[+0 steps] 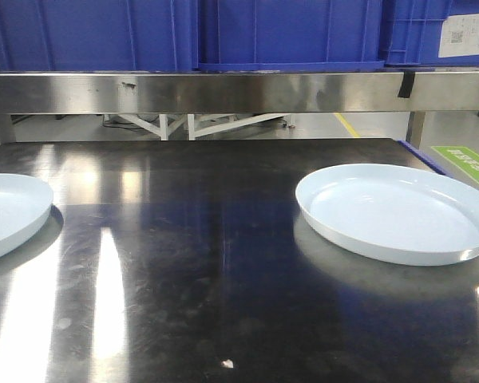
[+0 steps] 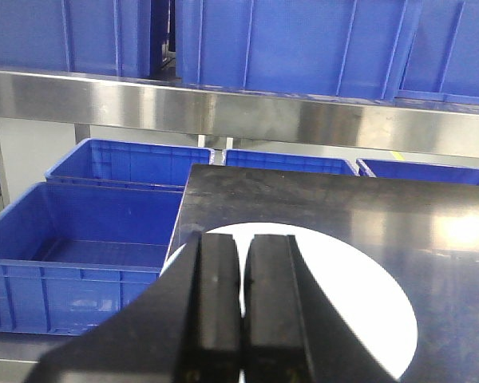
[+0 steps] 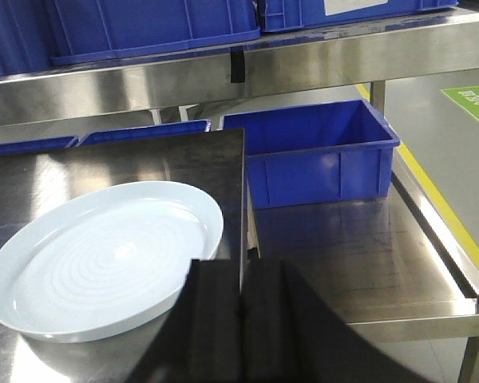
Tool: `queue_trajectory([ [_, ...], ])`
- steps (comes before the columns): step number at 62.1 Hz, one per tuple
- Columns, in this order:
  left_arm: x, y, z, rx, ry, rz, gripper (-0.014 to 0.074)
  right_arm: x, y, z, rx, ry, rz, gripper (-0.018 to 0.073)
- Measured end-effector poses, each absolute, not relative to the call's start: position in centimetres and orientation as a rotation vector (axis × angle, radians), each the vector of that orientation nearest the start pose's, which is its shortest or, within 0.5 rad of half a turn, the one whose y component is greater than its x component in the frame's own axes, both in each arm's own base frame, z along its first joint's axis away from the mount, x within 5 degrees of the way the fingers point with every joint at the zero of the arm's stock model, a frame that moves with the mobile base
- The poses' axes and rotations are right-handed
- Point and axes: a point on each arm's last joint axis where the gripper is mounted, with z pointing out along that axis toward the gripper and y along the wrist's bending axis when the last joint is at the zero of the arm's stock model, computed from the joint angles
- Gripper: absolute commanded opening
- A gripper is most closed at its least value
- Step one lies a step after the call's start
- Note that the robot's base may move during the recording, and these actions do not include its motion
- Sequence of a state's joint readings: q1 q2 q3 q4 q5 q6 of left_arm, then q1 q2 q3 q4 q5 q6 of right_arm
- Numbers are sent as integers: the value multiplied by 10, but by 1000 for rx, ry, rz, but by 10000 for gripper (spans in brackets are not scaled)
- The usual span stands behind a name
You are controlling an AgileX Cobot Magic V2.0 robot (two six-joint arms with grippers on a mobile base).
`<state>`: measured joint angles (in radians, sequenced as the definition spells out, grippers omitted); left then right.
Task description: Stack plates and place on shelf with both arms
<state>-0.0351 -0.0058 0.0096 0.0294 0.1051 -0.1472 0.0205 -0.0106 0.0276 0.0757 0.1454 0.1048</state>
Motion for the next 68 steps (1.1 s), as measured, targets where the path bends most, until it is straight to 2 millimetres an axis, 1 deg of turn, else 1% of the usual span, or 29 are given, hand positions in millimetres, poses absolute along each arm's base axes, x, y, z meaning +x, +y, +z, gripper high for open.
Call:
queue_trajectory([
  [68,56,-2,201,-67,1592,-115,90,56,2,191,123,1644,162,56],
])
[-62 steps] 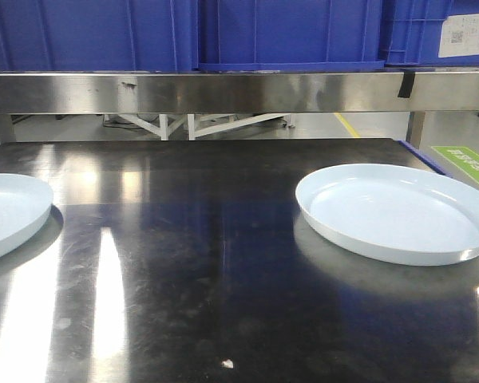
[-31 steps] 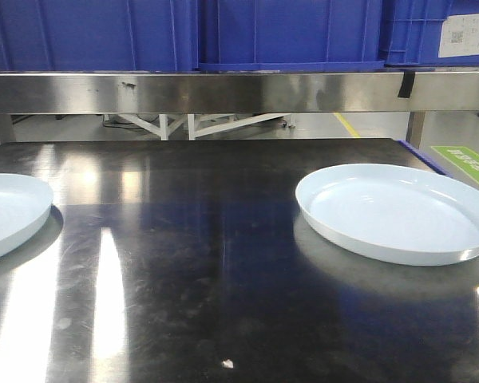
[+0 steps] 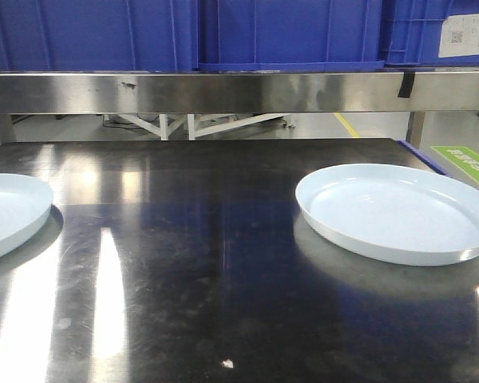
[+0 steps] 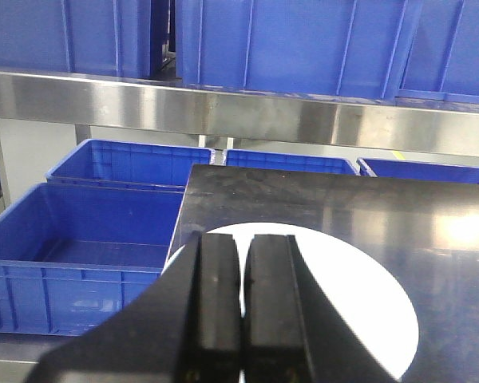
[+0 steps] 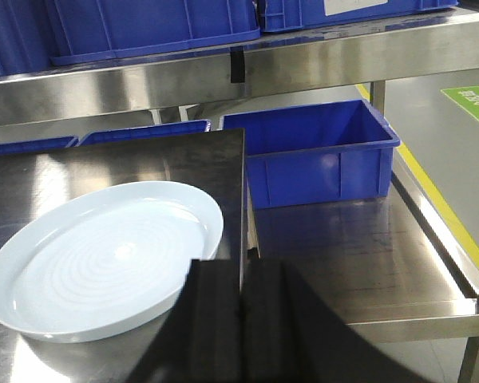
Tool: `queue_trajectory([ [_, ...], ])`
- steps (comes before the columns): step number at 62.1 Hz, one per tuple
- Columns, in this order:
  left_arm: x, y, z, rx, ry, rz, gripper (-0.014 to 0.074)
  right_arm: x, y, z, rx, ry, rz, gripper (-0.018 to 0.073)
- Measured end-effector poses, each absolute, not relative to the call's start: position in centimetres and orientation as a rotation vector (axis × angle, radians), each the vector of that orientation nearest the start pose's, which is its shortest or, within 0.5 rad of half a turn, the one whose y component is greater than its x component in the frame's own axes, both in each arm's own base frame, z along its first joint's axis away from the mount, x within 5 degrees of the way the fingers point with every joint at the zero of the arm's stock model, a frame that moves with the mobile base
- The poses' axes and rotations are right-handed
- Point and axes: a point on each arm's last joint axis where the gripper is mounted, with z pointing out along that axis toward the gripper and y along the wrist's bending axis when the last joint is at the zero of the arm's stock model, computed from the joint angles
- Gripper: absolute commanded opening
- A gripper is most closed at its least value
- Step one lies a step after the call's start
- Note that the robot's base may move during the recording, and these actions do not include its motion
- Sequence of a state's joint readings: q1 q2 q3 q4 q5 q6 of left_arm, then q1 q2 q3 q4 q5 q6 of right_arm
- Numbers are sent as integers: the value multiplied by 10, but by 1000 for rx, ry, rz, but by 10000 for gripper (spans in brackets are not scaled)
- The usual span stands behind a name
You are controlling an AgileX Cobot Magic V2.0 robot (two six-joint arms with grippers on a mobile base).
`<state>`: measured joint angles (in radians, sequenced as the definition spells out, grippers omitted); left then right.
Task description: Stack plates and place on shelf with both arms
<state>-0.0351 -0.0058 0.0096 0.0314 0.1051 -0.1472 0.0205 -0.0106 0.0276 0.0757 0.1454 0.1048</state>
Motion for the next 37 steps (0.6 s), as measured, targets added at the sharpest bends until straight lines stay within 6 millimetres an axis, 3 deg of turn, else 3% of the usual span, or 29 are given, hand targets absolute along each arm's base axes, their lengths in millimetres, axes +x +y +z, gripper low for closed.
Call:
queue_trajectory([
  [10,56,-2,201,-95,1598,-149,90,56,2,191,123,1644,162,56],
  [15,55,-2,213,-96,1614,-148,90,56,2,191,123,1644,162,56],
  [19,54,-2,234,-87,1629,-134,90,56,2,191,123,1644,162,56],
  [27,58,1,294,-60,1707,-63,90,56,2,191,123,1644,162,56],
  [37,86,5,373,-47,1833,49,90,56,2,191,123,1644,162,56],
])
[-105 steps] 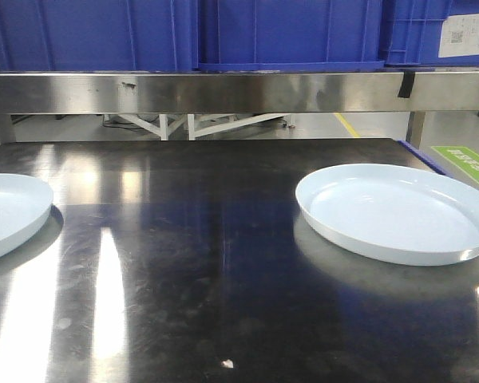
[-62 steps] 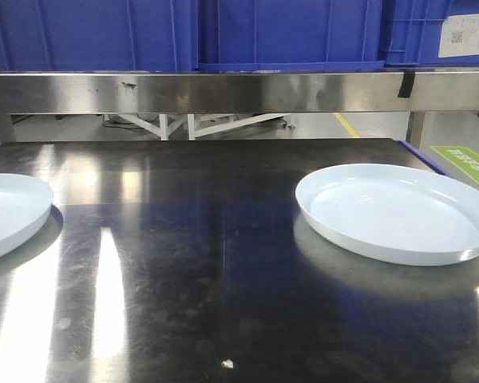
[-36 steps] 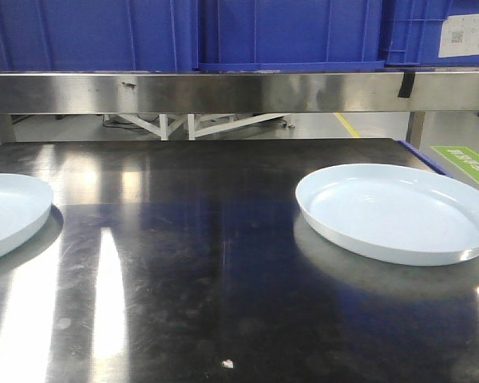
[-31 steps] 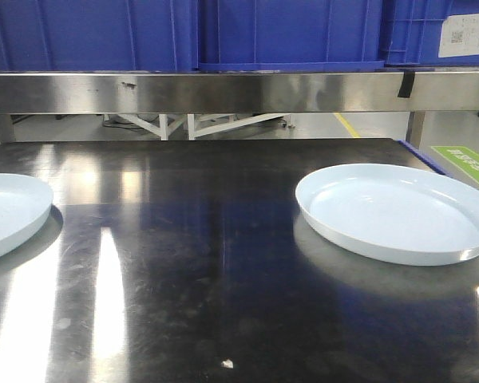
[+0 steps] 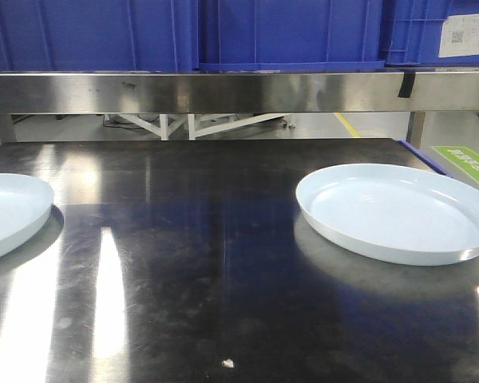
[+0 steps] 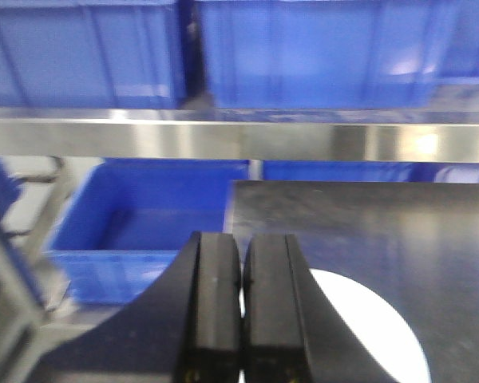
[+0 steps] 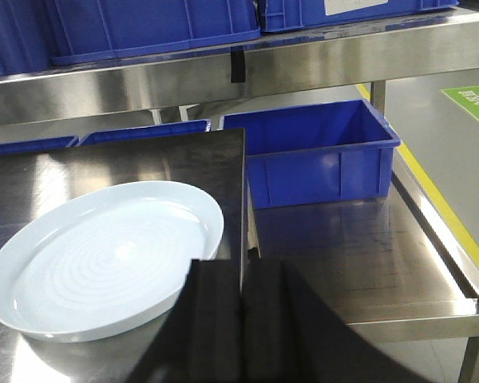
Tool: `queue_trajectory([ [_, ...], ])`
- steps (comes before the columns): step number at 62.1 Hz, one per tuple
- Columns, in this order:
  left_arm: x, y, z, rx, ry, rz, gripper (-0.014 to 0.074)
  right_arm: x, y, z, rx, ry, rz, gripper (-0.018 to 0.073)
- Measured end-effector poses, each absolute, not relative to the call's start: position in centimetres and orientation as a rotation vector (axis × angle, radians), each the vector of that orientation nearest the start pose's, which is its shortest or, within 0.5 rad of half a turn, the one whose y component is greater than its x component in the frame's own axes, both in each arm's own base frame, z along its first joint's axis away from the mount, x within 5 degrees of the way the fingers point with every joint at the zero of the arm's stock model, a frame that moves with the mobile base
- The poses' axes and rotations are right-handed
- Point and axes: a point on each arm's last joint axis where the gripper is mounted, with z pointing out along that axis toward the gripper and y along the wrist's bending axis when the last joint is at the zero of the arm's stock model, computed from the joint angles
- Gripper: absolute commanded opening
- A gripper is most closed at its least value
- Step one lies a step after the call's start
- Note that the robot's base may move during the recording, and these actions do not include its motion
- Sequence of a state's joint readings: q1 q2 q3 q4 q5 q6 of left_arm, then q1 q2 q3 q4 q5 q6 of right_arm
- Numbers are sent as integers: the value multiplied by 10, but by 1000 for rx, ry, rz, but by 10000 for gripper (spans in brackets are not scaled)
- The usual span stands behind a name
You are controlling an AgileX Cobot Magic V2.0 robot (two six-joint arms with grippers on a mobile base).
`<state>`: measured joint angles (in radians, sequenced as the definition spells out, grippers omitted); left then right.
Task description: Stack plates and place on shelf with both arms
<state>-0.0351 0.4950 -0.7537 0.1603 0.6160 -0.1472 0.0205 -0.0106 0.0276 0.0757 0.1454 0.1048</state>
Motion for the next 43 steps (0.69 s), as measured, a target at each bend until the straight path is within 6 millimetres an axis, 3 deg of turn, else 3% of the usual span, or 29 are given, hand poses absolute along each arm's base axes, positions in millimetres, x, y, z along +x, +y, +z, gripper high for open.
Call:
queue_trajectory([
  [8,112,7,413,-40,1890,92,90,56,2,191,123,1644,162,56],
  [14,126,7,424,-28,1924,108,90,56,2,191,123,1644,162,56],
  [28,145,6,420,-18,1991,118,90,56,2,191,123,1644,162,56],
  [43,151,5,417,-22,2014,98,90,56,2,191,123,1644,162,56],
])
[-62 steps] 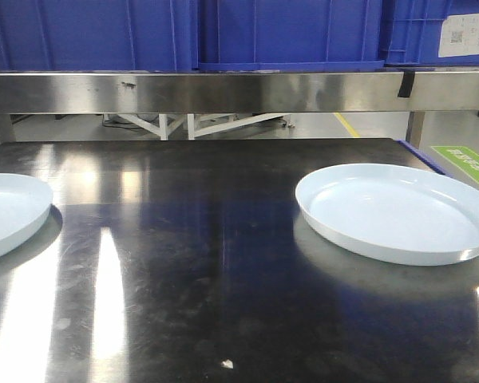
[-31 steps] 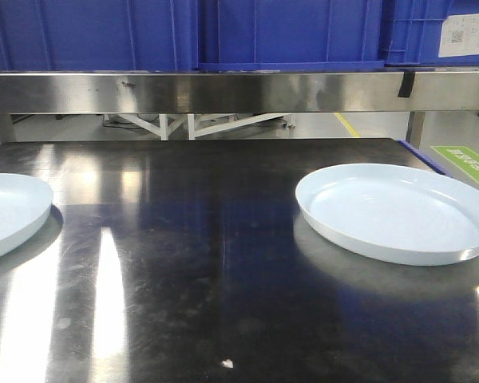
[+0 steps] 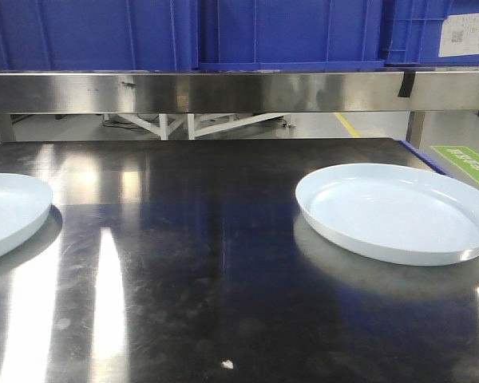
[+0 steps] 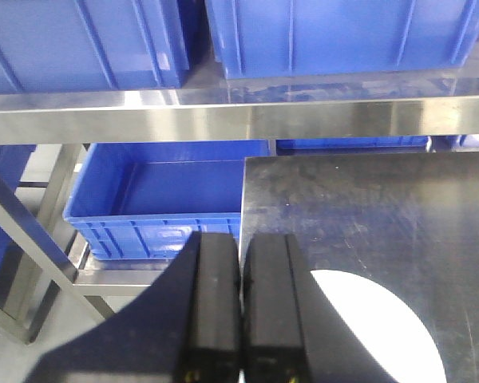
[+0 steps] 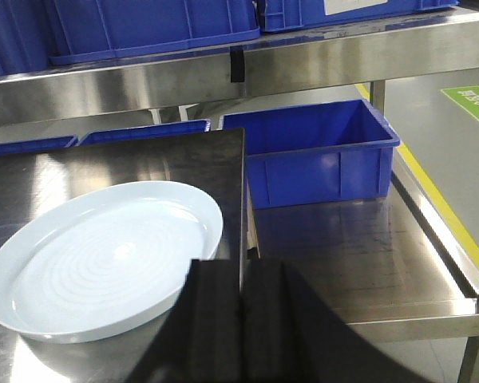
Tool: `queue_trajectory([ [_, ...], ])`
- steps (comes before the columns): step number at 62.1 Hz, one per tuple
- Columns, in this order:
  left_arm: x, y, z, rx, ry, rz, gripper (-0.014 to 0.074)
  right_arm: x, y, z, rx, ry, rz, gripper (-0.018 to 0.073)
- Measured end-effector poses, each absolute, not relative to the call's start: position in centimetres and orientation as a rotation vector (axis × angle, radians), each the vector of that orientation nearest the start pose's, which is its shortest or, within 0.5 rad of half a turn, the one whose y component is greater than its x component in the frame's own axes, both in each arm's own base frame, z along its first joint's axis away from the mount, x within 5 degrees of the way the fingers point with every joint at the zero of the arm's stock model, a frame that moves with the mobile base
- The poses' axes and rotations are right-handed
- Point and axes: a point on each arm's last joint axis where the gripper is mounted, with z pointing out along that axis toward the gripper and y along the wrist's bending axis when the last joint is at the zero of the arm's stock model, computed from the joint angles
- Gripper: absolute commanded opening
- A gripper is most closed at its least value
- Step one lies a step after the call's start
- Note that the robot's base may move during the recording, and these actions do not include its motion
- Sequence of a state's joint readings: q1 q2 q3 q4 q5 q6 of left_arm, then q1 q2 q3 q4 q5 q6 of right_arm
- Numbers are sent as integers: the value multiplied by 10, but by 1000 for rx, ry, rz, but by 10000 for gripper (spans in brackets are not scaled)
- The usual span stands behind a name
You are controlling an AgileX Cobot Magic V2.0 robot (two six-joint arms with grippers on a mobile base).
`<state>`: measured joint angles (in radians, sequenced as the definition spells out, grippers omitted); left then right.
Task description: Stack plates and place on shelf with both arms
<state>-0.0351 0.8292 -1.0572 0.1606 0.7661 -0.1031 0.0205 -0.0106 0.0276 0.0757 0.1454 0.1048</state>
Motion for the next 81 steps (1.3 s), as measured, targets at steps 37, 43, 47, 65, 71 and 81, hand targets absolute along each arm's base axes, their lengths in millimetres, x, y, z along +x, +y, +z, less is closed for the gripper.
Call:
queue_trajectory([
  [37,154,4,422,-17,1953,84,90,56,2,191,123,1644,162,56],
  [43,154,4,422,-17,1953,84,90,56,2,191,123,1644,162,56],
  [47,154,4,422,-17,1952,83,90,56,2,191,123,1644,162,56],
  [65,155,4,414,-15,1976,84,90,57,2,191,116,1644,154,56],
  [71,156,3,414,-15,1974,84,90,57,2,191,102,1642,136,56],
  [81,157,3,416,-12,1946,81,90,57,1,202,93,1529,131,56],
])
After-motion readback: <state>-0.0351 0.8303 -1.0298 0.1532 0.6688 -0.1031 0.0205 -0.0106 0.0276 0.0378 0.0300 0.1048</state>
